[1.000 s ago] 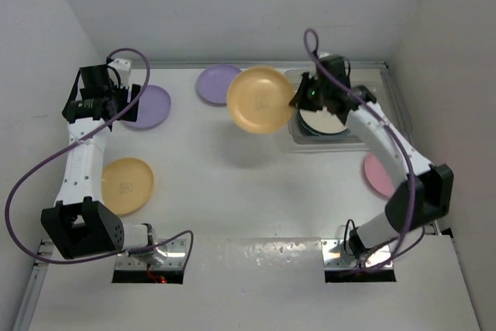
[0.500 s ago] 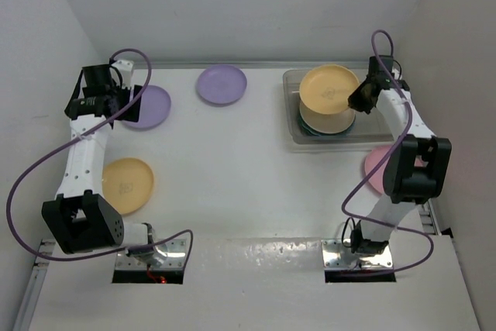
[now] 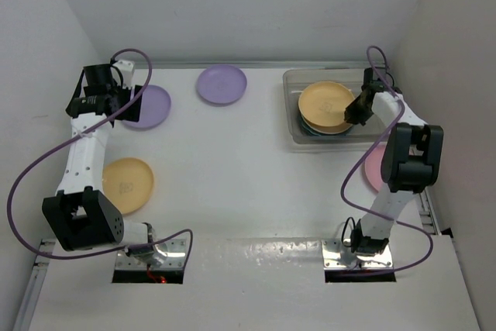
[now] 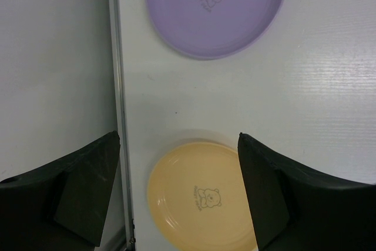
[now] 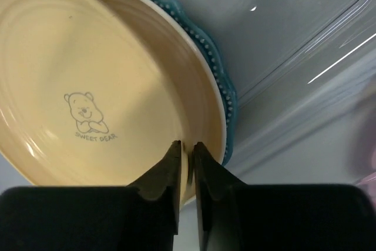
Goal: Place the plates into the plastic bin on the countertop
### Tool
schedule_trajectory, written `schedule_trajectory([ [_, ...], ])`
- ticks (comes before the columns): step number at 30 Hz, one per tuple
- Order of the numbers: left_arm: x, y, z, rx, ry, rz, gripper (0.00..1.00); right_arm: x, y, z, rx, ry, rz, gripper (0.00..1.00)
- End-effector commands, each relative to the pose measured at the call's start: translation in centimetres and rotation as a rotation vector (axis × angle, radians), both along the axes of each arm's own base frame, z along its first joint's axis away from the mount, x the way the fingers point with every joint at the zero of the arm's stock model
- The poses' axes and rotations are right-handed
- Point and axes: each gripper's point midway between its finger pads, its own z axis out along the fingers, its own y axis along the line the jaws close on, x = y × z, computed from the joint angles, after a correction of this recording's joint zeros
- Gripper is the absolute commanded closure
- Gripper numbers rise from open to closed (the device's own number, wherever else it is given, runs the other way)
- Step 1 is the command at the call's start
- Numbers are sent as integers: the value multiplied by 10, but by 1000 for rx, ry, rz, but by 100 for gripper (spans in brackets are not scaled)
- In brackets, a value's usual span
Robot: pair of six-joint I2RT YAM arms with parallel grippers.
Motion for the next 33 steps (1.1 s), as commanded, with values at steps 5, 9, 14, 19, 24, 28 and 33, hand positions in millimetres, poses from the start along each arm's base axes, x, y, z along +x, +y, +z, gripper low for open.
schedule_trajectory([
  [5,6,4,7,-8,-38,12,17,1,-9,15,-51,-36,-15,39],
  [9,7,4,11,-6,-47,12,17,-5,-15,38,-170,-48,26,23],
  [14,8,1,11,-17,-49,-2,17,-39,-36,78,-289,-54,-37,11],
  [19,13,-1,15,-9,-57,-17,17,-144,-67,35,-233,68,-332,0],
  [24,20,-9,16,9,-51,-41,17,-218,-87,-9,-133,43,-607,8],
  [28,21,-19,10,-20,-35,-68,17,-243,-103,-25,-122,83,-725,11],
  [33,21,-23,5,-49,-22,-70,17,-237,-118,-32,-84,37,-751,15],
])
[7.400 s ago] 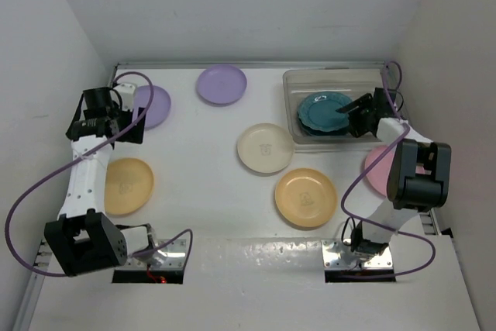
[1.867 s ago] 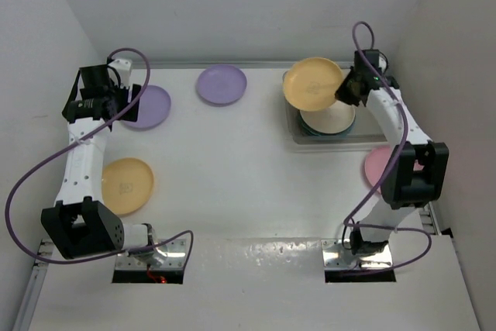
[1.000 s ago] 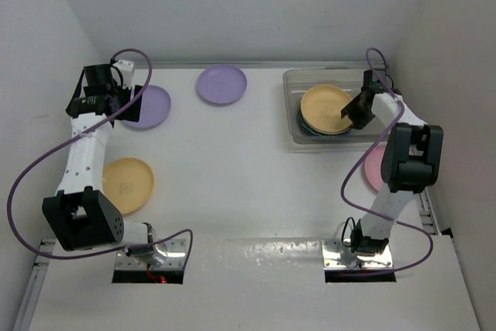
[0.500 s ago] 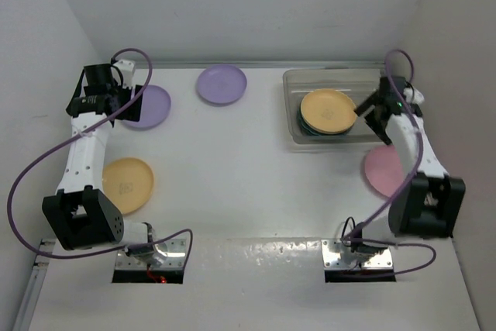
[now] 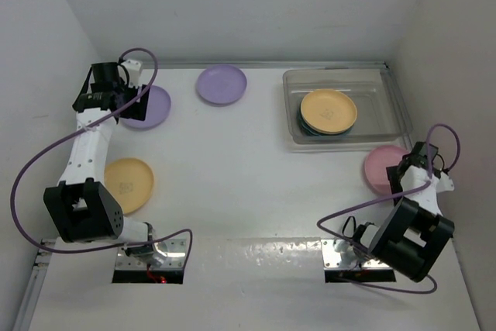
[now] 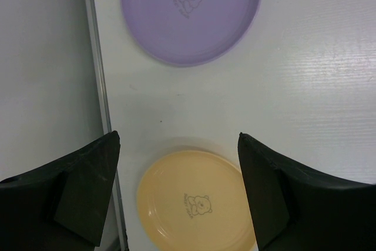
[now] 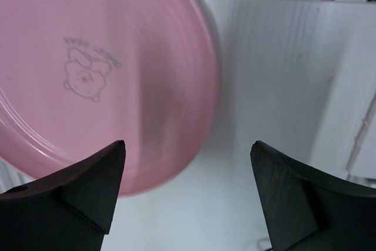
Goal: Place the plates into the plastic bin on the countertop
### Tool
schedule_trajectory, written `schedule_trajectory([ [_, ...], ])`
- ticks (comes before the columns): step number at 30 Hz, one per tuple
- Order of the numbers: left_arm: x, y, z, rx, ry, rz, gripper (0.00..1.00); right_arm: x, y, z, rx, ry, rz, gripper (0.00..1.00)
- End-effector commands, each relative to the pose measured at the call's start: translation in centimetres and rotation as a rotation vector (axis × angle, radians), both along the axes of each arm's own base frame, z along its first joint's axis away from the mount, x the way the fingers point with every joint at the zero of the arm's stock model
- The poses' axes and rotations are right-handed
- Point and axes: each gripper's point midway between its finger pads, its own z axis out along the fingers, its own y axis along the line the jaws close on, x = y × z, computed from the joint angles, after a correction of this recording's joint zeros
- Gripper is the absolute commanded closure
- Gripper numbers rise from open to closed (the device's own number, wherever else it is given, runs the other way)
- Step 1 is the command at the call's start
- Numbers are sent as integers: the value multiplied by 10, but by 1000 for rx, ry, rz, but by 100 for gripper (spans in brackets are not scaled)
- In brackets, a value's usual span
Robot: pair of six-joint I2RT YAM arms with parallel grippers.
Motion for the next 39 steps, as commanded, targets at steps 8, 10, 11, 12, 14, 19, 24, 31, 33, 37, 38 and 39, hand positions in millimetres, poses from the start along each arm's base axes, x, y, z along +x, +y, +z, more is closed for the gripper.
schedule_trajectory([
  [8,8,-8,7,-35,-26,-19,17,23,-15,-18,51,-14,-19,15],
  [10,8,-8,7,-35,-26,-19,17,23,-15,-22,61,-12,-31,20],
  [11,8,-8,7,-35,-26,-19,17,23,-13,-26,75,-9,-28,28],
  [12,8,-8,7,-35,-26,-19,17,23,-13,-27,77,-9,-30,35],
  [14,8,-8,7,-28,-24,-25,17,19,-11,-28,80,-1,-39,58],
  [19,6,-6,4,-24,-14,-18,17,0,-10,-26,79,27,-95,100],
  [24,6,-8,7,-22,-23,-33,17,-7,-13,-8,18,9,-75,100],
  [31,17,-28,23,-51,-76,-105,17,-14,10,11,13,3,39,100],
  [33,21,-33,29,-48,-97,-133,17,-16,23,15,18,0,85,100],
  [37,30,-53,39,-54,-125,-199,17,-16,50,22,58,7,222,100],
  [38,30,-55,39,-56,-126,-216,17,-13,55,22,74,-7,263,100],
  [39,31,-57,44,-62,-137,-226,17,-7,69,21,134,-33,323,100],
])
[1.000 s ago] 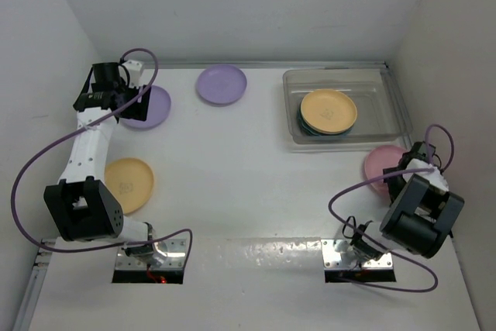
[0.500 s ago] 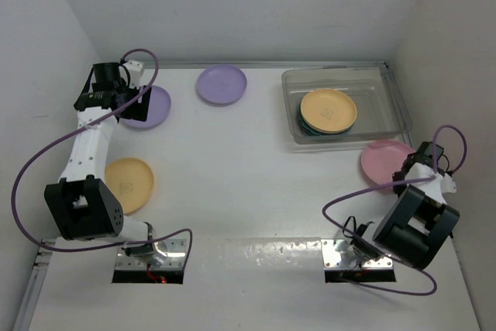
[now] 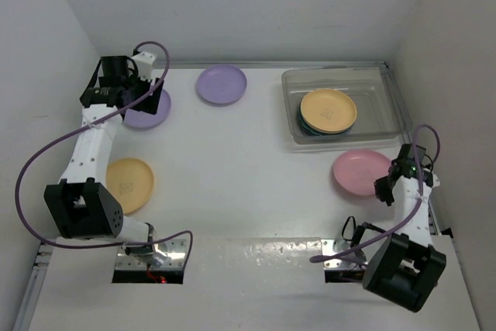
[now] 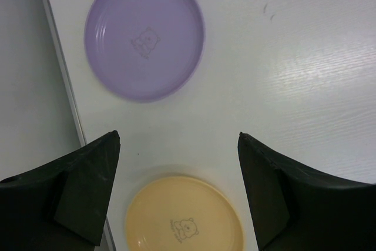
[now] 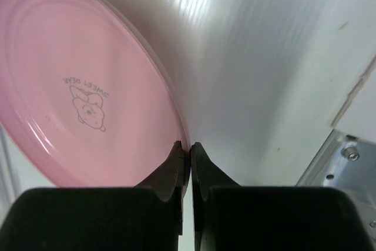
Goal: Place the plates into the plastic bin on the countertop
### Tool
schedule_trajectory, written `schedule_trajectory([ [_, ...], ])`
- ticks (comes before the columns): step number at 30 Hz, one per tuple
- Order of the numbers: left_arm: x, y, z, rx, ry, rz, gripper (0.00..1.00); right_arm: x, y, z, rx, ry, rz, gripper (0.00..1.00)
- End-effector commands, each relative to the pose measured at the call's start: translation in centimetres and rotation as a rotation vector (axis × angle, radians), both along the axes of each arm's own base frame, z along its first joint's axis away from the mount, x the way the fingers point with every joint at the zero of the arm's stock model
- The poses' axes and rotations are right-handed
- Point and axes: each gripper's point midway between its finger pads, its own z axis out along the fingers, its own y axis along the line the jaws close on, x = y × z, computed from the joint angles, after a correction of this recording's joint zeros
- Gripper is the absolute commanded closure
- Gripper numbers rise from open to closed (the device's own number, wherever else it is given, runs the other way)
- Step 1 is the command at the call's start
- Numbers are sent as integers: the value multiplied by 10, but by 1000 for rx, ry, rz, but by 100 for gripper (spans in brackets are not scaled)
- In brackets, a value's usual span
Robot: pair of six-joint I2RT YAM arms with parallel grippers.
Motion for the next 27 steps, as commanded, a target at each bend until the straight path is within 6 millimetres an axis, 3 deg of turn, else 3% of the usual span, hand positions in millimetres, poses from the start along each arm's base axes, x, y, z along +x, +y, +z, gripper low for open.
schedule_trajectory([
  [1,13,-14,30,-16,-94,-73,17,5,37,8,127,-4,200,100],
  [9,14,-19,26,-40,-86,-86,18,7,108,24,225,11,613,100],
  [11,14,-21,27,-46,-87,-95,18,13,140,26,271,-24,772,100],
  [12,13,-21,30,-45,-96,-95,18,9,168,27,285,-27,928,100],
  [13,13,-21,30,-53,-95,-89,18,24,183,33,290,-91,996,100],
  [15,11,-21,28,-54,-83,-89,18,20,220,40,300,-113,1186,100],
  [16,9,-22,26,-62,-74,-83,18,30,232,42,289,-110,1242,100],
  [17,9,-22,26,-62,-74,-83,18,43,244,58,262,-148,1301,100],
  [18,7,-22,24,-64,-63,-83,18,42,256,54,253,-110,1385,100],
  [19,3,-21,25,-66,-59,-68,18,52,275,63,248,-111,1445,100],
  [21,1,-18,23,-56,-48,-54,18,84,305,94,211,-196,1516,100],
  [22,1,-16,23,-53,-47,-35,18,91,312,100,212,-212,1525,100],
  [23,-1,-12,21,-42,-35,-21,18,122,332,120,203,-290,1538,100],
  [24,-3,-13,19,-43,-23,-20,18,133,335,127,199,-308,1531,100],
  [25,-5,-11,23,-35,-32,-11,18,147,338,116,207,-278,1515,100],
  [26,-9,-8,16,-28,-8,0,18,181,332,151,174,-376,1462,100],
  [27,-12,-7,14,-23,7,7,18,194,326,155,165,-380,1423,100],
])
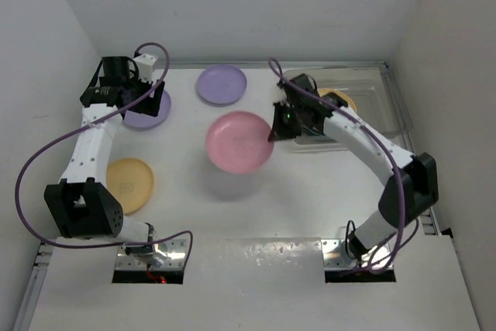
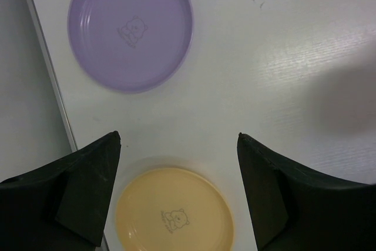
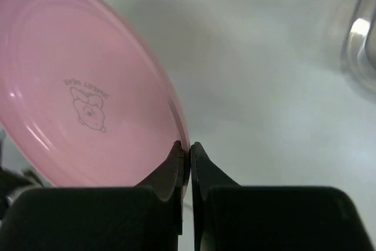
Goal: Place the plates into the plastic bin on the countertop
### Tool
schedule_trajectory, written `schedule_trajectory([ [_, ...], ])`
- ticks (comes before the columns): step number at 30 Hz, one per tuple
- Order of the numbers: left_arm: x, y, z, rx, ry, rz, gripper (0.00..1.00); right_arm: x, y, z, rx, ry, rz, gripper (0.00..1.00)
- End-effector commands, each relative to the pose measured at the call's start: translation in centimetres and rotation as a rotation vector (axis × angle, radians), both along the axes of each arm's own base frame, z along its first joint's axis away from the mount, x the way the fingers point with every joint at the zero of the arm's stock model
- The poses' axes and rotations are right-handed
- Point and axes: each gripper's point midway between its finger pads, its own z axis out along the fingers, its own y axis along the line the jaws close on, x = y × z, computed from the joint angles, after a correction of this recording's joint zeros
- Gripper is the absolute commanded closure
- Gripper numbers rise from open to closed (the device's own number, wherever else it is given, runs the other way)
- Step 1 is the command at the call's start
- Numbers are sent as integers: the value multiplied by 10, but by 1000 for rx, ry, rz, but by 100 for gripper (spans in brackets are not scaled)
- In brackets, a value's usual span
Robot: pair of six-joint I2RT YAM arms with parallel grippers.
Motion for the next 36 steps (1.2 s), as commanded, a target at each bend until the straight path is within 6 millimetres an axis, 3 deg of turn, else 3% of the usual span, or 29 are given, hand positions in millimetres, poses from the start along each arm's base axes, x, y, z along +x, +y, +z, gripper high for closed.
schedule_trajectory([
  [1,-8,6,14,22,-15,43,18,81,-21,30,25,-119,-141,100],
  [3,-14,12,14,43,-1,67,18,114,-65,49,-9,-129,-326,100],
  [5,-16,16,13,67,11,80,18,135,-121,36,-41,-78,-493,100],
  [8,-18,21,9,83,21,98,18,144,-185,24,-74,-59,-666,100],
  [12,-21,23,-2,103,59,90,18,142,-234,0,-79,-33,-744,100],
  [18,-19,29,-20,134,111,94,18,128,-260,-30,-76,32,-823,100],
  [25,-14,24,-25,119,123,65,18,122,-270,-65,-71,52,-866,88],
  [28,-14,23,-25,112,123,59,18,125,-274,-69,-80,54,-868,84],
  [29,-14,23,-25,112,123,59,18,126,-276,-68,-83,49,-865,79],
  [36,-14,19,-25,92,121,51,18,134,-284,-67,-118,10,-864,80],
])
